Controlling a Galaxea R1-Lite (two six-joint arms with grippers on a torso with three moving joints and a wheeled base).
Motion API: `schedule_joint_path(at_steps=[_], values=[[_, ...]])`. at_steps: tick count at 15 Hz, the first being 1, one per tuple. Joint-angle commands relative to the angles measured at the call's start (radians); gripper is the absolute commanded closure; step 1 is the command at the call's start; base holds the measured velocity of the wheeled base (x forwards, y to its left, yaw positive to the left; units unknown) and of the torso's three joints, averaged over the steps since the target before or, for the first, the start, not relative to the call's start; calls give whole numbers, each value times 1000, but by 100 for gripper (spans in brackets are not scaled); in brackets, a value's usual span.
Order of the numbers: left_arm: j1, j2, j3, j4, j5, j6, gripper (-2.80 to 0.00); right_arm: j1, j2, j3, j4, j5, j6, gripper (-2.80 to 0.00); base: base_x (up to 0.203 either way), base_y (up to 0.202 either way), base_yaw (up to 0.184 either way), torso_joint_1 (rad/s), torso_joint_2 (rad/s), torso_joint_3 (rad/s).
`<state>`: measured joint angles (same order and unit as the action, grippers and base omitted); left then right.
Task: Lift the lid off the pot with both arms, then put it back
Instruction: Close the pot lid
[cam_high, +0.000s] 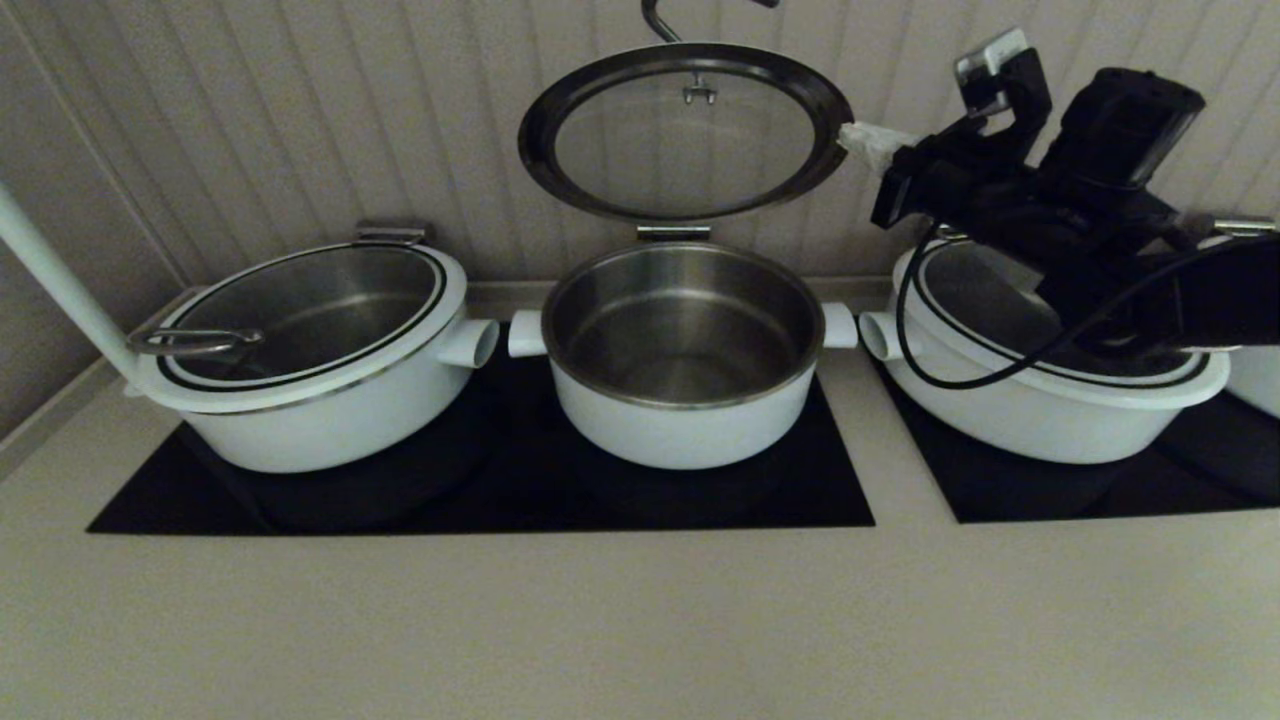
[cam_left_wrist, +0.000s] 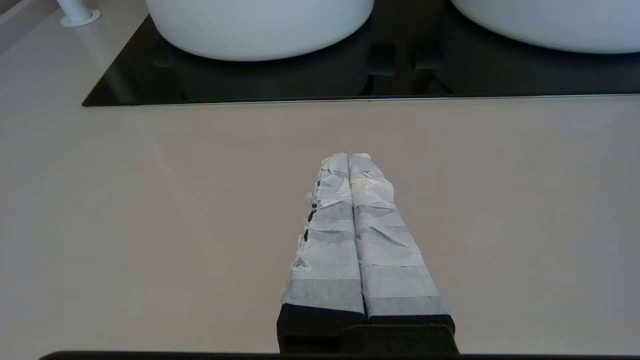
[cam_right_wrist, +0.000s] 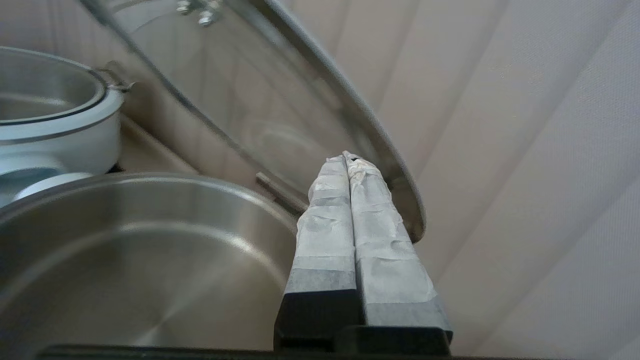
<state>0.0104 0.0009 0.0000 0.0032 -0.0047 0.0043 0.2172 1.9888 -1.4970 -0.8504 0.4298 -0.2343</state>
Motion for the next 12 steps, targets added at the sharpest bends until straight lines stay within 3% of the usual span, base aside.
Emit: schedule_joint_path(at_steps=[1, 9, 12], values=[[0, 0, 0, 0, 0, 0, 0, 1, -47, 54, -2, 4, -1, 0, 0, 0, 0, 0, 0, 0], [0, 0, 0, 0, 0, 0, 0, -14, -194, 290, 83, 3, 0, 0, 0, 0, 0, 0, 0, 0], [0, -1, 0, 0, 0, 0, 0, -101, -264, 338, 191, -4, -22, 0, 0, 0, 0, 0, 0, 0]])
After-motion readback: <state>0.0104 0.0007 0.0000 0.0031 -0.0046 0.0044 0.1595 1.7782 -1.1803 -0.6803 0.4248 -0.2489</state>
